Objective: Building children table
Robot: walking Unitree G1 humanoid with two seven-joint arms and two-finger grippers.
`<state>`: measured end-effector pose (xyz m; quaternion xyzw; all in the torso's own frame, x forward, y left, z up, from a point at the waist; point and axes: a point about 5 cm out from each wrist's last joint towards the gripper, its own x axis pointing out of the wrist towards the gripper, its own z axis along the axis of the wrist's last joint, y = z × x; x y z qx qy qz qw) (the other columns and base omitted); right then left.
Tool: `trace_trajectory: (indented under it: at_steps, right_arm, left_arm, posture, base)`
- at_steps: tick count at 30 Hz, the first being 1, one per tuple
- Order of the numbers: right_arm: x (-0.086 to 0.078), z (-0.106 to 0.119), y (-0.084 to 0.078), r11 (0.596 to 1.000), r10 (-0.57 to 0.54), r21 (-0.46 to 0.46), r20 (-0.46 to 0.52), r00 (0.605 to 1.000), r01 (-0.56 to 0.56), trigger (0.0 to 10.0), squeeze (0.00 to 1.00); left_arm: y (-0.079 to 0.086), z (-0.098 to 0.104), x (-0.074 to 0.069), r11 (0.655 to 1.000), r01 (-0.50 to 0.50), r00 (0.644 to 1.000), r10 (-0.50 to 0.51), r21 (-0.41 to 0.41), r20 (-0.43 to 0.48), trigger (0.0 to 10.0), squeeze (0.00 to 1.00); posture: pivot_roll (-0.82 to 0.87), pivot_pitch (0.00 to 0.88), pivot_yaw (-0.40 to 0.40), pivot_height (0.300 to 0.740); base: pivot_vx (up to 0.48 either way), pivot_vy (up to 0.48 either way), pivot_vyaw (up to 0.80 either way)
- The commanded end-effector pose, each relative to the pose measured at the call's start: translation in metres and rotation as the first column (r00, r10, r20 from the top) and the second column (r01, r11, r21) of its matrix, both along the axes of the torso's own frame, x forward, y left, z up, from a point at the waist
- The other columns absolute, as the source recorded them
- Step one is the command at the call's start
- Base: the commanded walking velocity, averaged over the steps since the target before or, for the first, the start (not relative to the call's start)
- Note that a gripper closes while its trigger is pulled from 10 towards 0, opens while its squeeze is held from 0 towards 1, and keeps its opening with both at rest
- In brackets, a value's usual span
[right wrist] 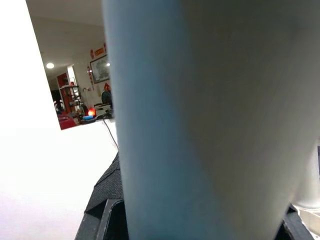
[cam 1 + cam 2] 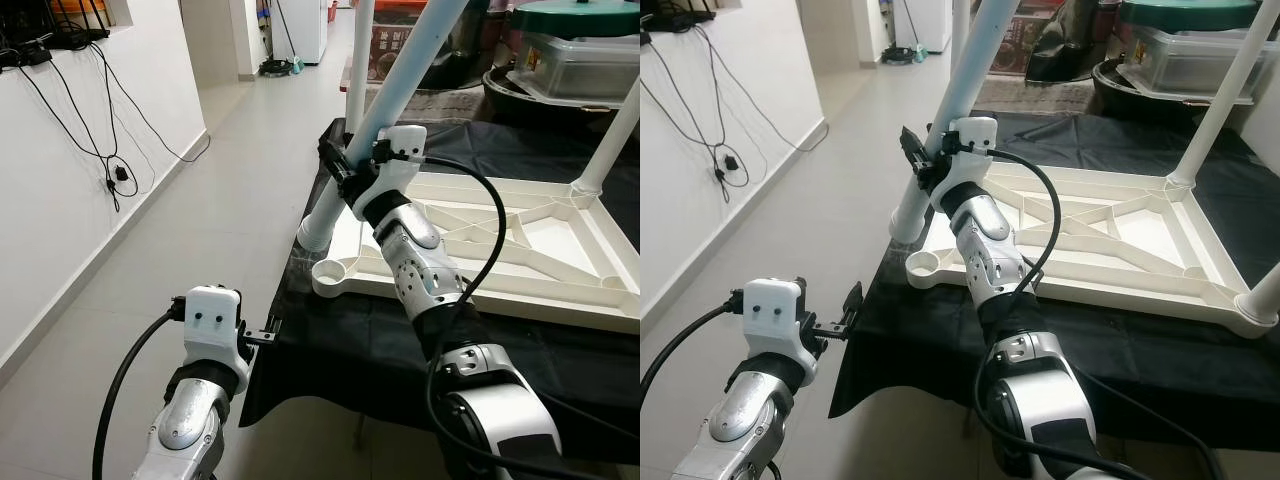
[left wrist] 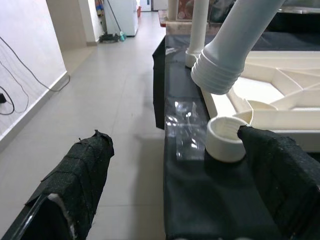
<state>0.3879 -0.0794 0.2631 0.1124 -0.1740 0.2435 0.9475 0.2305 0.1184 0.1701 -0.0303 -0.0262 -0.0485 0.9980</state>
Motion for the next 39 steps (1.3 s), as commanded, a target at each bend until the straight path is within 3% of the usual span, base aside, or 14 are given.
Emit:
trace_trajectory:
  at_steps: [1, 18, 35, 39]
  right_arm:
    - [-0.002, 0.003, 0.001, 1.0, -0.007, 0.002, 0.027, 1.0, 0.006, 10.0, 0.0]
    - [-0.001, 0.001, 0.0, 1.0, -0.013, 0.001, 0.022, 1.0, 0.013, 10.0, 0.0]
    - [0.005, 0.01, -0.007, 0.999, -0.032, -0.002, 0.045, 0.998, 0.032, 10.0, 0.0]
    - [0.007, 0.014, -0.006, 1.0, 0.027, -0.013, 0.048, 0.998, -0.026, 10.0, 0.0]
  left_arm:
    - [0.0, -0.003, 0.0, 1.0, -0.006, 1.0, 0.006, 0.008, -0.011, 10.0, 0.0]
    - [0.0, -0.006, 0.0, 1.0, 0.006, 1.0, -0.006, 0.018, -0.022, 10.0, 0.0]
    - [-0.001, -0.007, -0.001, 1.0, 0.009, 1.0, -0.01, -0.007, -0.029, 10.0, 0.0]
    - [-0.001, -0.008, -0.002, 1.0, 0.009, 0.999, -0.009, -0.003, -0.034, 10.0, 0.0]
  posture:
    - [0.09, 0.048, -0.01, 0.74]
    - [0.09, 0.047, -0.011, 0.74]
    - [0.09, 0.053, -0.012, 0.74]
    - [0.09, 0.057, -0.012, 0.74]
  base:
    - [0.285, 0.0, 0.0]
    - [0.303, 0.0, 0.0]
    - [0.0, 0.0, 0.0]
    - [0.0, 0.0, 0.0]
